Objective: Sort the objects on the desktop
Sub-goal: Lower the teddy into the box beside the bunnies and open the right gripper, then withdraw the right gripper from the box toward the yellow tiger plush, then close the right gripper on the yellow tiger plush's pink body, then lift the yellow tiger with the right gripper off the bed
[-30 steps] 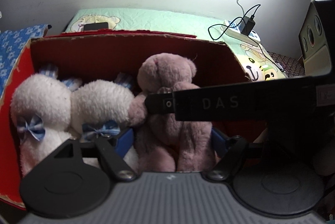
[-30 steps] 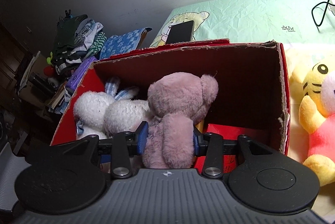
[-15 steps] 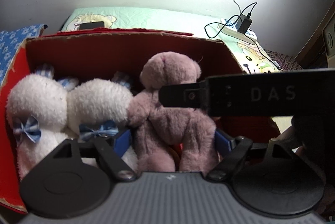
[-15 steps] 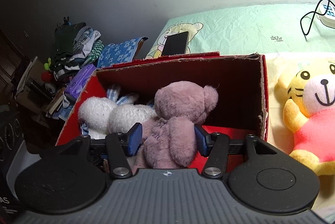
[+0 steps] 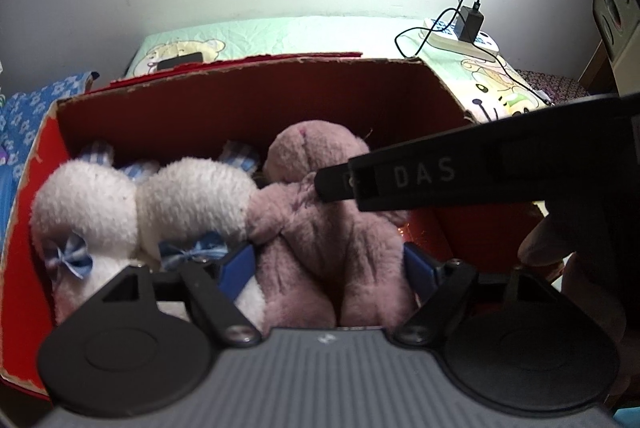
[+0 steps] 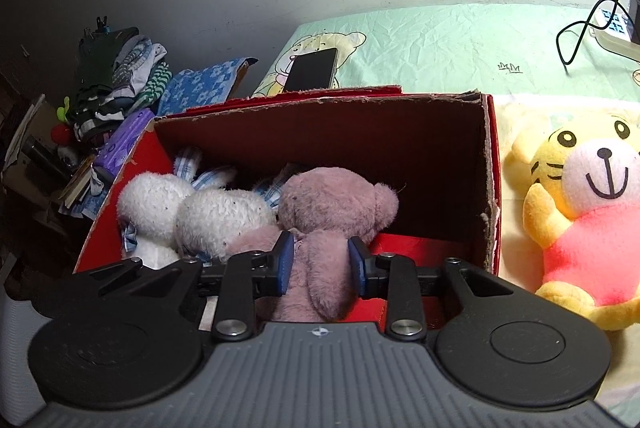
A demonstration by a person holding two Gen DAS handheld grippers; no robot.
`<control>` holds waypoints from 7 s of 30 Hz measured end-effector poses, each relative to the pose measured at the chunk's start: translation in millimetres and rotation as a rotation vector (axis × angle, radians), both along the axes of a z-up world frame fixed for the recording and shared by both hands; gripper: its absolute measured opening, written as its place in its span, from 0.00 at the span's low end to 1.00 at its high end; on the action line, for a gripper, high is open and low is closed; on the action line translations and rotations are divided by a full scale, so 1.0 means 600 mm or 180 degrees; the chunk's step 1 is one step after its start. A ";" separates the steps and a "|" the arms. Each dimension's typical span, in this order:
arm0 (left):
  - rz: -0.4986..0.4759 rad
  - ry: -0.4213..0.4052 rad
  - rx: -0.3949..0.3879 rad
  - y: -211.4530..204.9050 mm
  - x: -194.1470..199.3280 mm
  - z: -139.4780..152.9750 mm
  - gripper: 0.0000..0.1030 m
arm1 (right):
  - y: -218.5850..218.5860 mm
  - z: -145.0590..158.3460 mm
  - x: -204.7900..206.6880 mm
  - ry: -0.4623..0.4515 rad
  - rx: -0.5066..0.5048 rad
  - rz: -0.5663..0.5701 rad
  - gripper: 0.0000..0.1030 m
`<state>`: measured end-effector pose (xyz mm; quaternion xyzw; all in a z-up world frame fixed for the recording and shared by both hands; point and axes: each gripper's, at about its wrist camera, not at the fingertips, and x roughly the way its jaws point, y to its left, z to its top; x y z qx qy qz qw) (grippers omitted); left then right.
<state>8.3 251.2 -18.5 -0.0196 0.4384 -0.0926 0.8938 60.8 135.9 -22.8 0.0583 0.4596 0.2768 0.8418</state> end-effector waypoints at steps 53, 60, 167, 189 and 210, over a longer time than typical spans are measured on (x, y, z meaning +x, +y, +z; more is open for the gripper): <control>0.0157 0.0084 0.0463 -0.027 -0.017 0.027 0.83 | -0.060 0.041 -0.044 -0.0257 0.0098 -0.0256 0.36; 0.0181 -0.0037 0.0530 -0.038 -0.031 0.049 0.84 | -0.084 0.058 -0.067 -0.0310 0.0208 -0.0357 0.36; 0.0431 0.0416 -0.0161 -0.364 0.173 -0.075 1.00 | -0.397 -0.080 0.153 0.0568 0.0656 -0.0267 0.50; 0.0378 0.0430 -0.0235 -0.356 0.125 -0.077 0.92 | -0.373 -0.035 0.101 0.0417 0.0619 0.0304 0.16; 0.0105 0.0679 -0.0344 -0.384 0.016 -0.093 0.93 | -0.428 -0.057 -0.036 0.0526 0.0490 0.0004 0.36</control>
